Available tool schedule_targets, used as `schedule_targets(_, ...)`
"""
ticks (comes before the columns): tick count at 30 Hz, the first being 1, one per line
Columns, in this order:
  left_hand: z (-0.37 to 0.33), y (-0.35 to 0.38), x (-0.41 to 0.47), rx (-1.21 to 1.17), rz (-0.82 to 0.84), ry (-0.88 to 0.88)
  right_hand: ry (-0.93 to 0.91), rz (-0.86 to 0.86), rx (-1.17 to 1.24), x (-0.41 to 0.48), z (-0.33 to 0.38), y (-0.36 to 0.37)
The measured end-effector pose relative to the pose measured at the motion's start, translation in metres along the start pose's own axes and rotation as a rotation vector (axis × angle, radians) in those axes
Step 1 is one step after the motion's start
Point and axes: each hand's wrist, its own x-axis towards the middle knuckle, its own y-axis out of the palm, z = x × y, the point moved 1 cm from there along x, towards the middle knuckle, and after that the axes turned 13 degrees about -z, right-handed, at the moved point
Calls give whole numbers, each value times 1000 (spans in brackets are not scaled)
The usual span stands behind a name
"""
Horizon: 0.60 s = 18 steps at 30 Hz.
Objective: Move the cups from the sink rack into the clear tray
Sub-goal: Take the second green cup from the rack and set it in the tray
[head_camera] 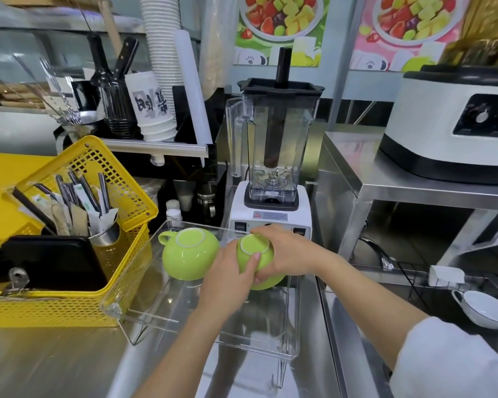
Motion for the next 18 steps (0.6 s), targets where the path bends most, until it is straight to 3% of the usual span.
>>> schedule_targets(12,-1,-2,-1,19,-27,68,2,-2,84,-4,-9,15)
schedule_targets(18,-23,-7,1,145,-51,172,-50,-77,105,-17,-15,-5)
